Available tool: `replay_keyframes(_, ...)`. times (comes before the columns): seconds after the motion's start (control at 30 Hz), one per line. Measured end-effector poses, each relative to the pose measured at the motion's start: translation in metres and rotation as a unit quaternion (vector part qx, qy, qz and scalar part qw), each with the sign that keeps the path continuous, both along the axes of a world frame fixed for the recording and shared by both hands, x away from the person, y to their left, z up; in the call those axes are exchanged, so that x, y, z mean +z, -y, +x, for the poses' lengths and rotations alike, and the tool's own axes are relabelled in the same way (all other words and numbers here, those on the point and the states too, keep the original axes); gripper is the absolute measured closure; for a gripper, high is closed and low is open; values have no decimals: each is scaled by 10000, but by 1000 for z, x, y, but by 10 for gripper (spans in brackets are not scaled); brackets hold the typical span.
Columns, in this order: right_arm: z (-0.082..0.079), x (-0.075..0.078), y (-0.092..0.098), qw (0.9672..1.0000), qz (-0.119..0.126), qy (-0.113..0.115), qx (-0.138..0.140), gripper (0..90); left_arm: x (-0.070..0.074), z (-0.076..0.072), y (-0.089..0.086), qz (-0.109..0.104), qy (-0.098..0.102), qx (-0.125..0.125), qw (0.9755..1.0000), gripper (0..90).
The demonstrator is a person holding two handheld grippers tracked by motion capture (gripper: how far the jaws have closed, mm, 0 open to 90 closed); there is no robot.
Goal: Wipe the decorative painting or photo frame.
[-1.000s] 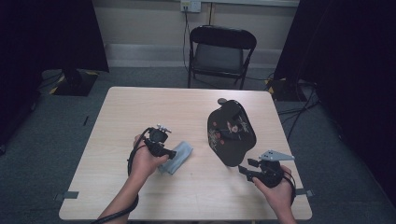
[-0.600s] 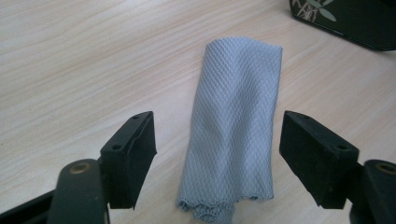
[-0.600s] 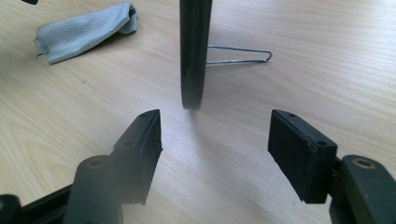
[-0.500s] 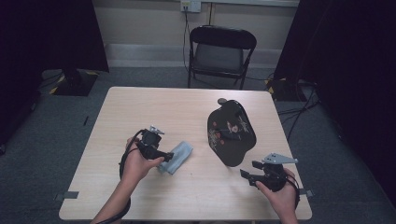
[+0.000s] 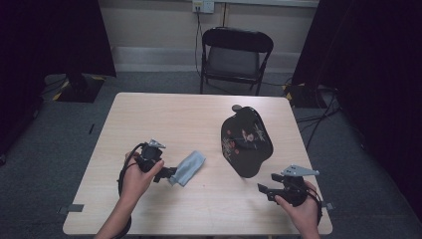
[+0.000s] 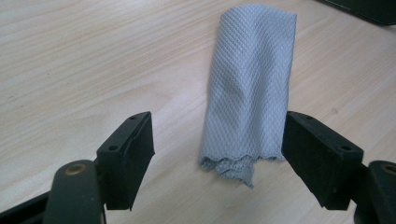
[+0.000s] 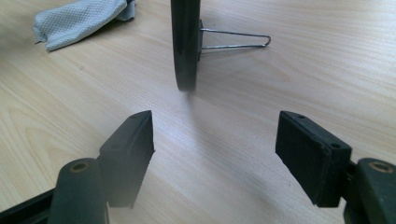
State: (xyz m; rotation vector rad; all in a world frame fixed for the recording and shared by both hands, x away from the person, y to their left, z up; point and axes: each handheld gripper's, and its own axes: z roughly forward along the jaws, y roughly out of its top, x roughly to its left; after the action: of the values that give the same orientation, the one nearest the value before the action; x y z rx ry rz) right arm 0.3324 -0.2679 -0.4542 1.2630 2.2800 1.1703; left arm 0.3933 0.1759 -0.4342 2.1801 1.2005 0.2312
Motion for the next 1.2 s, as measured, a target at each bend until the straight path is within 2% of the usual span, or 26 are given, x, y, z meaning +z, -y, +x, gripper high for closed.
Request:
replay_keyframes(0.1, -1, -1, 2, 10000, -8, -16, -35, 263, -1, -2, -6, 32, -11, 33, 10000, 251)
replay_keyframes(0.27, -1, -4, 6, 9999, 21, -8, -104, 247, -4, -5, -16, -75, 25, 47, 10000, 251)
replay_keyframes(0.37, -2, -5, 8, 9999, 8, 0, -126, 236, -6, -5, -21, -62, 31, 23, 10000, 252)
replay_keyframes(0.43, -2, -6, 9, 9999, 0, -53, -161, 224, -8, -5, -23, -122, 9, 67, 9999, 255)
replay_keyframes(0.83, -3, -8, 18, 9999, 1, -91, -94, 189, -19, -10, -39, -242, -1, 79, 9997, 254)
replay_keyframes(0.97, -3, -9, 21, 9999, -29, -103, -85, 189, -21, -12, -43, -264, -5, 108, 9996, 254)
replay_keyframes(1.0, -3, -9, 21, 9999, -32, -114, -78, 189, -21, -12, -46, -191, 16, 56, 9998, 254)
replay_keyframes(1.2, -3, -11, 22, 9996, -221, -157, -65, 191, -24, -14, -53, -202, 15, 89, 9998, 253)
